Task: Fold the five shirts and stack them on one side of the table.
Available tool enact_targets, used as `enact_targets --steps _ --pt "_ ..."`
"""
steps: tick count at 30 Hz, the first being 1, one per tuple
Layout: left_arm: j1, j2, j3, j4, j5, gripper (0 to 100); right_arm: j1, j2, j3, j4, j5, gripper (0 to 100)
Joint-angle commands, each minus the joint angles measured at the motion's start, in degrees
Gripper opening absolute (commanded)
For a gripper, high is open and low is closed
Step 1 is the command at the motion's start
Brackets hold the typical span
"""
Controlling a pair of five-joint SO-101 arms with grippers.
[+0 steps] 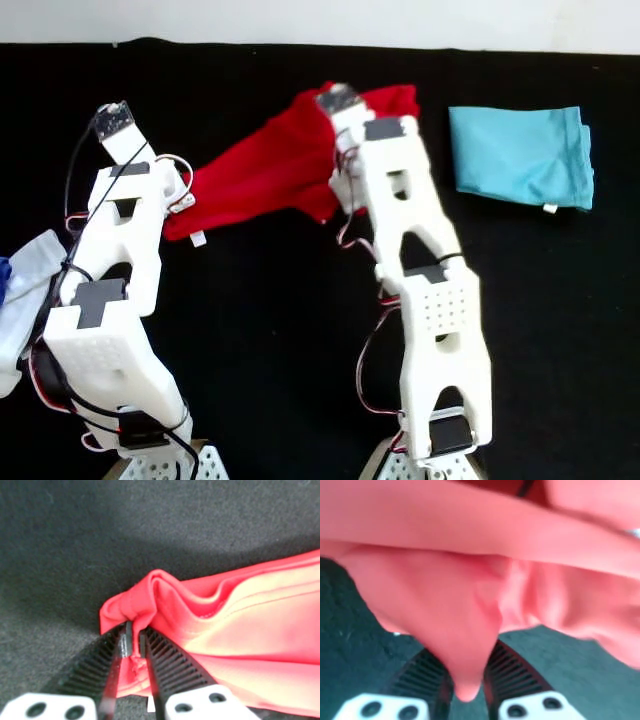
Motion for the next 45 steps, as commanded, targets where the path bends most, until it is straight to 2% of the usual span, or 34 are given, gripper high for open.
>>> enact_targets --steps 1,3,7,9,11,17,21,26,30,32,36,41,45 --pt "0.31 0.13 -0.57 -0.44 -0.09 1 1.8 -0.57 -11.56 9.71 4.13 0.5" --pt "0.31 0.13 -0.57 -0.44 -0.09 1 1.8 -0.57 -17.01 16.4 7.74 0.5" --pt "0.31 0.13 -0.57 -0.44 -0.09 1 3.3 -2.86 -18.24 16.84 13.01 0.5" --pt "0.31 0.13 -0.57 -0.44 -0.09 1 3.3 -5.76 -13.85 16.84 14.24 0.5" --pt "0.31 0.13 -0.57 -0.44 -0.09 1 3.3 -10.24 -5.58 16.84 14.95 0.5" --pt "0.31 0.13 -0.66 -0.44 -0.09 1 0.57 -27.21 32.31 15.25 20.66 0.5" --pt "0.31 0.13 -0.66 -0.44 -0.09 1 -0.57 -34.68 45.05 8.04 20.66 0.5" --pt "0.31 0.13 -0.66 -0.44 -0.09 1 -1.36 -38.11 46.29 8.84 20.92 3.9" --pt "0.31 0.13 -0.66 -0.44 -0.09 1 -3.12 -38.37 46.29 12.44 21.01 23.3" --pt "0.31 0.13 -0.66 -0.44 -0.09 1 -3.65 -39.25 46.29 12.35 21.27 28.2" --pt "0.31 0.13 -0.66 -0.44 -0.09 1 -3.74 -41.19 46.37 9.1 22.15 26.1" --pt "0.31 0.13 -0.66 -0.44 -0.09 1 -5.23 -36.35 46.64 -0.04 11.69 26.1" --pt "0.31 0.13 -0.66 -0.44 -0.09 1 -8.75 -28.79 46.29 -2.24 10.81 32.7"
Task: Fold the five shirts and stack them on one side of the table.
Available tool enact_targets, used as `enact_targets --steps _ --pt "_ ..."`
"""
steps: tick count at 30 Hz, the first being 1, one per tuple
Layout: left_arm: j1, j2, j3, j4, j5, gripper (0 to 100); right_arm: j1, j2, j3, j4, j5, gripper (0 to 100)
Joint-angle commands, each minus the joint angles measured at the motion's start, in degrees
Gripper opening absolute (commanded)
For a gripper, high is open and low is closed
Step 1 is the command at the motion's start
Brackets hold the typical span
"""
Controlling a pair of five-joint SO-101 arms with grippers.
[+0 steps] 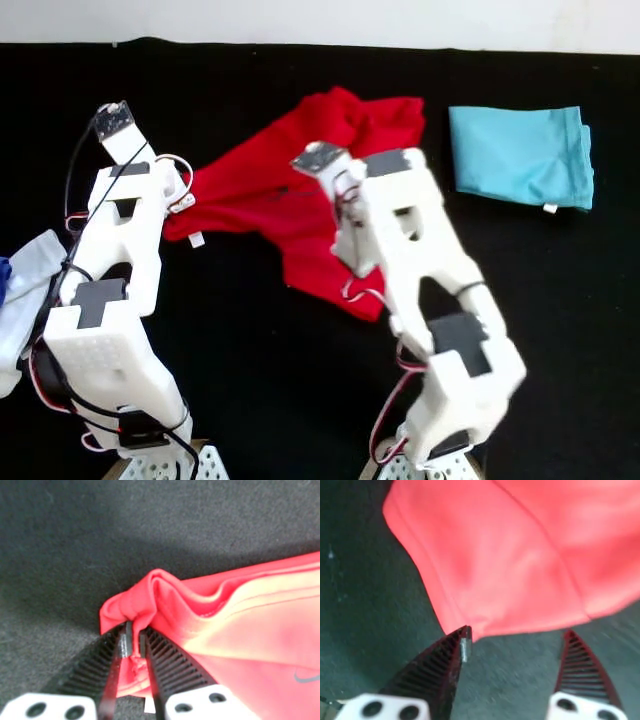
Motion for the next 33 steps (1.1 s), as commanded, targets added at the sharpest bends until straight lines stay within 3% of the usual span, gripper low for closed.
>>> enact_targets --steps 1,12,21,33 --pt "0.31 0.13 -0.66 -0.44 -0.09 1 -2.24 4.18 -0.57 -2.77 -1.23 34.1" --pt "0.31 0.13 -0.66 -0.44 -0.09 1 1.71 15.16 -6.81 -7.52 -0.88 31.7" --pt "0.31 0.13 -0.66 -0.44 -0.09 1 5.41 21.32 -15.34 -6.9 -1.23 0.0" --pt "0.31 0.13 -0.66 -0.44 -0.09 1 9.8 5.49 -28.18 6.81 -1.23 0.5"
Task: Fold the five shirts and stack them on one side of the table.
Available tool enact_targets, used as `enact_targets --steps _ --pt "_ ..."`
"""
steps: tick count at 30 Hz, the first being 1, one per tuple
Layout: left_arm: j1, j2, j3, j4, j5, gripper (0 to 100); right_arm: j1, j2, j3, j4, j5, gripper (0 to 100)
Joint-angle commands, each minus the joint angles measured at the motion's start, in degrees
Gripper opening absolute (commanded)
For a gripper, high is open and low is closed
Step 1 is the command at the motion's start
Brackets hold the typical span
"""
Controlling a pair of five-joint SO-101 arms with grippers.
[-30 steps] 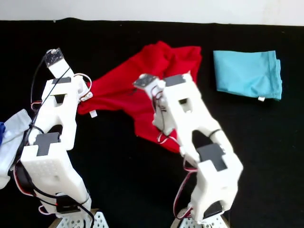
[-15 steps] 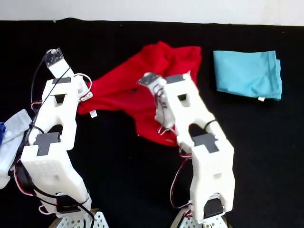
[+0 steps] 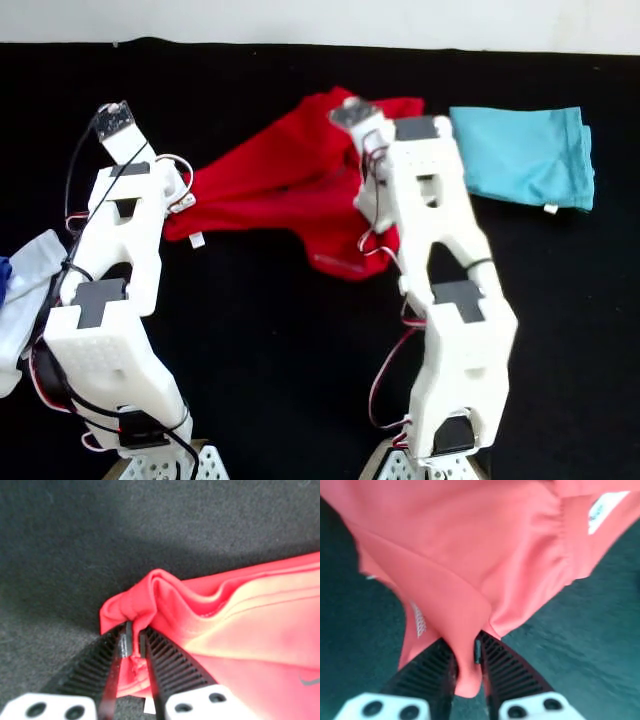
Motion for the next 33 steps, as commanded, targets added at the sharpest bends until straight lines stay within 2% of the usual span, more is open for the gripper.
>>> enact_targets --steps 1,5,10,16,23,28,33 --pt "0.31 0.13 -0.66 -0.44 -0.09 1 1.19 -5.32 -2.86 1.54 -0.35 0.5" --pt "0.31 0.13 -0.48 -0.44 -0.09 1 1.1 -5.23 -2.86 -0.75 -0.62 0.5" --pt "0.31 -0.75 -0.75 1.49 0.0 1 1.19 -5.49 -3.3 -1.27 -9.32 0.5" --pt "0.31 -8.13 -6.9 18.2 0.26 1 4.35 -6.11 -3.82 -3.82 -10.02 0.5" --pt "1.45 -20.0 -28.35 44.48 0.79 1 6.81 -14.81 -14.02 -3.65 -9.93 0.5" --pt "1.89 -23.6 -43.47 56.09 5.45 1 8.66 -22.2 -17.27 -3.65 -9.93 0.5" --pt "1.54 -25.36 -54.02 60.48 8.7 1 8.75 -29.23 -19.47 -4.18 -9.93 0.5"
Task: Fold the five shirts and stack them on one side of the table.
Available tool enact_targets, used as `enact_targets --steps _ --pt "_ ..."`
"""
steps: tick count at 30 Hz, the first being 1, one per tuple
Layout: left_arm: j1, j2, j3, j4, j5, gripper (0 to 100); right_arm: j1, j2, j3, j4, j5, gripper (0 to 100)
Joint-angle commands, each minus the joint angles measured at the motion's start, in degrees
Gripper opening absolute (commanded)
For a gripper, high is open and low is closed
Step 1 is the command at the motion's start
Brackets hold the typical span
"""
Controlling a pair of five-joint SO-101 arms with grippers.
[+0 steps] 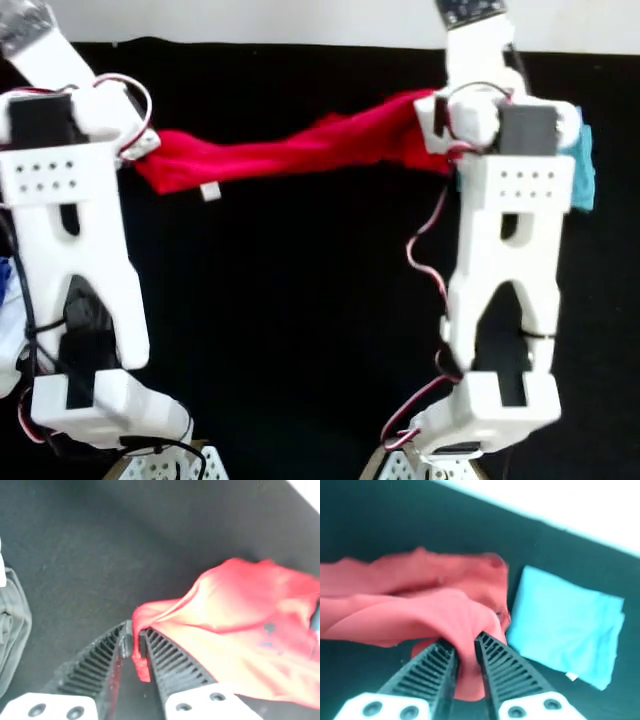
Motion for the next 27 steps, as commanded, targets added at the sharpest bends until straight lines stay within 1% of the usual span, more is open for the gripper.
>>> enact_targets --steps 1,4,8,11,13,16,20,24,25,27 --pt "0.13 -3.82 -8.04 2.46 2.99 1 1.01 -7.08 -4.26 -1.27 -0.26 0.5" --pt "0.13 -7.08 -11.21 2.46 5.71 1 1.01 -9.8 -7.16 -1.27 0.0 0.5" --pt "0.22 -11.65 -12.44 2.11 8.44 1 1.01 -11.21 -10.59 -1.27 4.4 0.5" --pt "0.4 -13.32 -11.91 2.2 8.35 1 1.01 -10.95 -12.26 -1.27 4.75 0.5" --pt "0.48 -12.7 -9.36 2.37 8.26 1 1.01 -10.86 -11.3 -0.92 4.66 0.5" --pt "0.48 -10.33 -1.98 2.11 8.0 1 0.84 -10.86 -5.41 -1.27 4.57 0.5" --pt "0.48 -4.79 7.52 2.02 3.96 1 0.66 -10.86 3.21 -2.24 4.57 0.5" --pt "0.48 2.51 12.62 2.11 0.97 1 0.66 -10.95 13.49 -6.2 4.57 0.5" --pt "0.48 4.26 12.7 2.2 0.18 2 0.66 -10.95 16.13 -7.08 4.57 0.5" --pt "0.57 7.52 12.97 2.37 -0.53 7 0.66 -11.03 21.93 -9.36 4.57 0.5"
